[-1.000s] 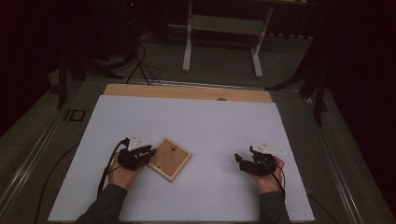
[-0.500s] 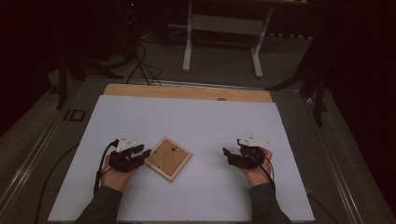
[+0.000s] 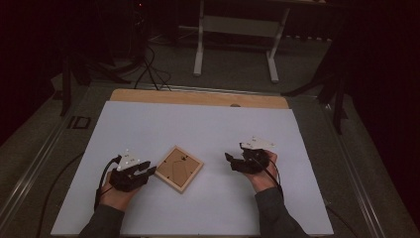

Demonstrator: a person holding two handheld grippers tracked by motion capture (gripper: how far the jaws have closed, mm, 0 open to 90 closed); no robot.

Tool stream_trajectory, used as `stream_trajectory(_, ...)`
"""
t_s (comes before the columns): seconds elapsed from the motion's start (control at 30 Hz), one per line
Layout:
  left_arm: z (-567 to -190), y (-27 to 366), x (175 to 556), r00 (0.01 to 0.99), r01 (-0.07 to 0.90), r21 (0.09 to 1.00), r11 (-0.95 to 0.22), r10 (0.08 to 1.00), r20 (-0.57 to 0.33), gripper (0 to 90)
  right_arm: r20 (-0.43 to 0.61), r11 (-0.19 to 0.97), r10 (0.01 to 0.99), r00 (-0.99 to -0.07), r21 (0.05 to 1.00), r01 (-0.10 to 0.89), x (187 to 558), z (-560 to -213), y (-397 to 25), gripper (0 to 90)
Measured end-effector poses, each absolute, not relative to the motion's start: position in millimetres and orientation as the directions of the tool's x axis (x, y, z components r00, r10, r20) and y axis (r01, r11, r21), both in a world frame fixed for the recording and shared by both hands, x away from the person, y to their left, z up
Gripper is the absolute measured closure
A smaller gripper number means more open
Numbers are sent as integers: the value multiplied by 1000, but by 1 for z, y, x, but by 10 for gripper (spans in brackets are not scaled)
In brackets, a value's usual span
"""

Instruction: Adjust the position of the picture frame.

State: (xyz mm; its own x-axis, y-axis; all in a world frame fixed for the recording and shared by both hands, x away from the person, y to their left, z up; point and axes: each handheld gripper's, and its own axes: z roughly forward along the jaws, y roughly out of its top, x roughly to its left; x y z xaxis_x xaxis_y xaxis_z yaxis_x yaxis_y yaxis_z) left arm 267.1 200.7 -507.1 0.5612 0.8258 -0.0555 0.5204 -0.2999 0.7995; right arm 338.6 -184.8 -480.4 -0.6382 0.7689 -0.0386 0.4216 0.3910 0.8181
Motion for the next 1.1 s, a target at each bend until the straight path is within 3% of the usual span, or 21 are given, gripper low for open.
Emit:
stream_trajectory(0.47,-515,197,256,586,529,773,-350,810,-34,736,-14,396,739,-674,818,417,351,-481,-151,342)
stream_trajectory(0.73,-521,189,257,609,530,736,-422,793,15,822,5,399,721,-693,815,420,357,-486,-137,385)
stream_trajectory(0.9,-523,185,256,623,525,721,-451,781,35,868,27,396,710,-704,811,430,359,-489,-132,426)
stream_trajectory(1.1,-526,178,257,638,521,697,-492,767,63,894,50,396,713,-699,794,461,363,-497,-122,575)
